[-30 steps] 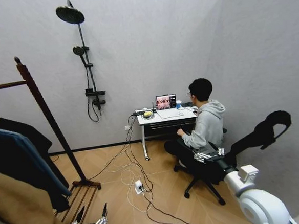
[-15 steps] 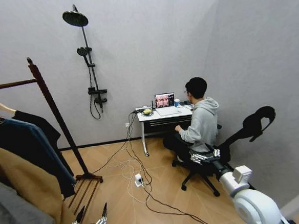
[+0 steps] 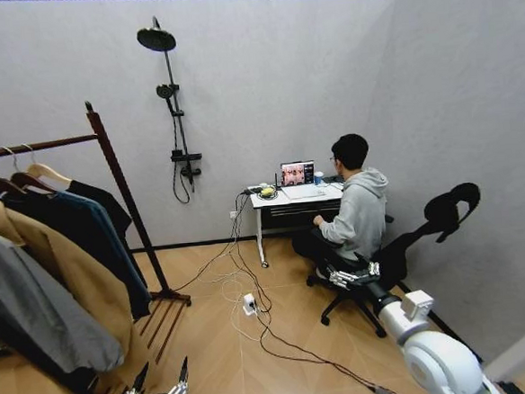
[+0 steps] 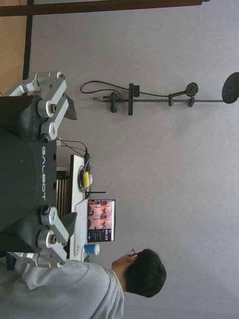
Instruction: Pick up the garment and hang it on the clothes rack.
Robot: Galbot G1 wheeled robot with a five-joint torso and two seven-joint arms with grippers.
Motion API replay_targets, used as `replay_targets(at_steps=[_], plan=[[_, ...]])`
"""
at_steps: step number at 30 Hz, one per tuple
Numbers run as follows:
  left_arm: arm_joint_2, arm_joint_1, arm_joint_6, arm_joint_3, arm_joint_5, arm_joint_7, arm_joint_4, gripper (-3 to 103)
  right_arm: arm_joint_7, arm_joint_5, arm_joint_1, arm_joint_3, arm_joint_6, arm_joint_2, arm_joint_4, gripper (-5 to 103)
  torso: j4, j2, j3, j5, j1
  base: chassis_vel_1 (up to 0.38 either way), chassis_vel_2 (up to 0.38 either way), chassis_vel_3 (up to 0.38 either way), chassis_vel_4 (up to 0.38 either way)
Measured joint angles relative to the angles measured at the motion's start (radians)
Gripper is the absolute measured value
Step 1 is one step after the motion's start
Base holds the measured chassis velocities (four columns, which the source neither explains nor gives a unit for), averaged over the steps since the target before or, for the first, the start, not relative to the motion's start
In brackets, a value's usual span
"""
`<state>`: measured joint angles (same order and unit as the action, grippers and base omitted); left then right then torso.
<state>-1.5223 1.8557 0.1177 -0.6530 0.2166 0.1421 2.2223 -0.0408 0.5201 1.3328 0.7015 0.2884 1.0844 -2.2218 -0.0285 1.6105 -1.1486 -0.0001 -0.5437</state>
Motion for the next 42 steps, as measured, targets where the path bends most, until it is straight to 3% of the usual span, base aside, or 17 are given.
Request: replay_targets(at_steps=[42], plan=[[0.000,0.000,0.000,0.000,0.000,0.000,0.000,100,0.000,-0.034,0.002,-0.046,-0.012,0.028,0.007,100,0.0003,0.000,0.000,0.0001,0.000,0.174,-0.186,-0.187,0.175]])
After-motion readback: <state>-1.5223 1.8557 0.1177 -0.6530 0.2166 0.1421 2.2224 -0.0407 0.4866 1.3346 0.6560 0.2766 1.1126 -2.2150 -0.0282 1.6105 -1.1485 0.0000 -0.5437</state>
